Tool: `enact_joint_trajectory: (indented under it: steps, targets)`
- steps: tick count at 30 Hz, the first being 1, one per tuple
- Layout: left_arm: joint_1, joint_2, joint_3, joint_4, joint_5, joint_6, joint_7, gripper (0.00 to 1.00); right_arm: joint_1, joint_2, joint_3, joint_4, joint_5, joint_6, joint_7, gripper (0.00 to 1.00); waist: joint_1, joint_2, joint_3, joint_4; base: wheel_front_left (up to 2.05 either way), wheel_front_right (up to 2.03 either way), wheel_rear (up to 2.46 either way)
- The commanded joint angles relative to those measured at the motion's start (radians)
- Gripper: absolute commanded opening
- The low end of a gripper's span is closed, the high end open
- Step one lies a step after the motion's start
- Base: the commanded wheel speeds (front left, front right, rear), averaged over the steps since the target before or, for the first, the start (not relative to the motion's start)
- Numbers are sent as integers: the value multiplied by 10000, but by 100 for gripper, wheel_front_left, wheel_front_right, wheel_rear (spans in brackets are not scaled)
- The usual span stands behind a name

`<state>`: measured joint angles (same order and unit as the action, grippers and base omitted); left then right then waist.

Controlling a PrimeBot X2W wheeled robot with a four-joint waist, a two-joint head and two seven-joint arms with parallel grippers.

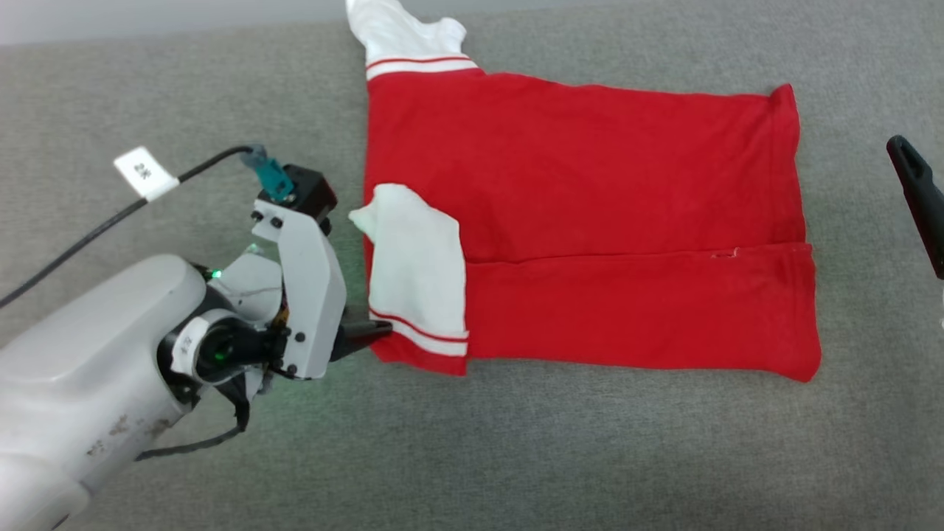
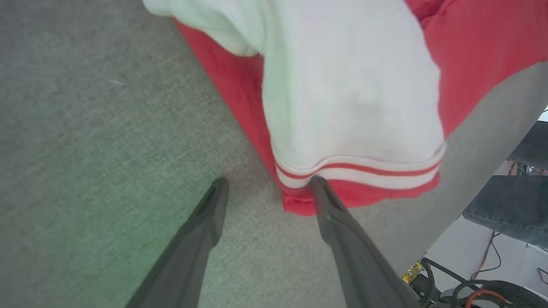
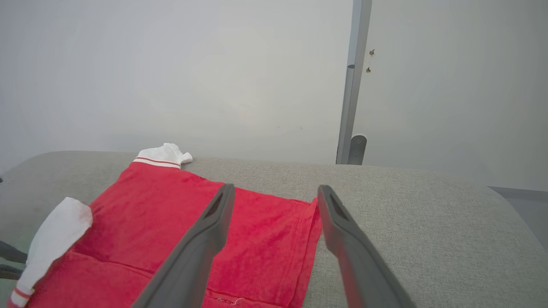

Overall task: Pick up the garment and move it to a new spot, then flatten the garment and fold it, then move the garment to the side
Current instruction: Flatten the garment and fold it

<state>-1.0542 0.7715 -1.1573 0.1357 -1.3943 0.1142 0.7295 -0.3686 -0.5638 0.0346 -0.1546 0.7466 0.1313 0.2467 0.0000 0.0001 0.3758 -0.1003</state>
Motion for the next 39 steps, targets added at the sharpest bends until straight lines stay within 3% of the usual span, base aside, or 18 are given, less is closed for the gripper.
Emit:
enact_joint_trajectory:
  steps: [1,12,13,14,15,18,19,20,21,26,34,39]
  targets:
    - [155,-60,5,192,-84,-111,-48,100,-81,9,-18,17,70,-8,-19,100,0,-1,153,-163,0,0,0]
    - [639,-562,-122,1086,-591,-574,96,100,-12,-40,-111,27,171,-8,13,100,0,-1,205,-288,0,0,0]
    - [663,-577,-174,1092,-611,-605,180,83,-12,-34,-119,13,171,-8,36,100,0,-1,200,-286,0,0,0]
    - [675,-585,-191,1102,-636,-604,219,79,-20,-30,-131,1,173,-8,52,100,0,-1,198,-282,0,0,0]
    - [703,-607,-207,1114,-682,-618,259,53,-36,-26,-138,-11,173,-8,52,100,0,-1,194,-279,0,0,0]
    - [711,-609,-227,1109,-689,-686,334,38,-61,-19,-154,-49,163,-8,108,100,0,-1,188,-268,0,0,0]
    - [699,-607,-229,1119,-663,-680,323,25,-65,-17,-154,-59,156,-8,121,100,0,-1,184,-268,0,0,0]
    - [682,-581,-235,1134,-624,-696,317,4,-69,-15,-155,-63,154,-8,142,100,0,-1,181,-268,0,0,0]
    - [669,-575,-237,1147,-600,-704,306,0,-71,-14,-158,-65,151,-8,140,100,0,-1,178,-265,0,0,0]
    - [677,-613,-198,1209,-566,-769,201,0,12,-236,140,-99,197,-8,619,100,0,-1,125,-255,0,0,0]
    - [516,-673,-174,1148,-429,-888,109,0,656,-2184,1986,-278,839,-8,4795,100,0,-1,199,-118,0,0,0]
    - [348,-796,-134,1121,-278,-932,-14,0,183,-2179,2487,184,675,-8,5386,100,0,-1,450,40,0,0,0]
